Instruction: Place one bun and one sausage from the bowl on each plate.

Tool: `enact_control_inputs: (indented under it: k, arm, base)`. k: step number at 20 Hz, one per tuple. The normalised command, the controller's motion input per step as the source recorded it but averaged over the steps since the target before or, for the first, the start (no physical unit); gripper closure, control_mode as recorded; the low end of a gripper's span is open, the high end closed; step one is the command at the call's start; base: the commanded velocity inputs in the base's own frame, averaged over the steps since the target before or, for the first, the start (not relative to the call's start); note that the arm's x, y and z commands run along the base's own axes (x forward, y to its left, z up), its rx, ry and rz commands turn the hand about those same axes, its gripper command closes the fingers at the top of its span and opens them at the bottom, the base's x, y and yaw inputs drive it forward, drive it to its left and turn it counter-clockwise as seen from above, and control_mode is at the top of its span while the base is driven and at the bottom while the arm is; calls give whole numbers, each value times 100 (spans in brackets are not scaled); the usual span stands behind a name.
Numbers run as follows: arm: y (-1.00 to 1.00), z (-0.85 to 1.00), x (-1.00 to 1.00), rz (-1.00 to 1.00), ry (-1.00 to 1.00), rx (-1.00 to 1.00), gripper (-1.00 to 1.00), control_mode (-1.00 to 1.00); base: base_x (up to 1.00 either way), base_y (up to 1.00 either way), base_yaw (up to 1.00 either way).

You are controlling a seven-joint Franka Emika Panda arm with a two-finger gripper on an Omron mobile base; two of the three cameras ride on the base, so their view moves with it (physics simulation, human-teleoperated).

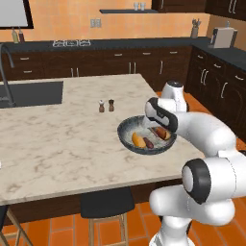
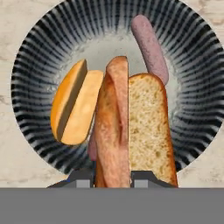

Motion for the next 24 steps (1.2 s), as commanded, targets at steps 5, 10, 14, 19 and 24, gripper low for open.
enact_control_inputs:
  k: [5, 10, 14, 19, 24]
  arm:
    - [20, 31, -96, -12, 1, 0, 100, -100]
    - [6, 39, -60, -3, 0, 0, 100, -100]
    - [0, 21, -11, 0, 0, 0, 100, 100]
    - [0, 0, 0, 0, 0, 0, 100, 100]
    - [0, 0, 0, 0, 0, 0, 100, 100]
  base:
    - [0, 0, 0]
    - [0, 0, 0]
    - [-31, 0, 0]
    - [-66, 74, 0]
    - [18, 100, 1]
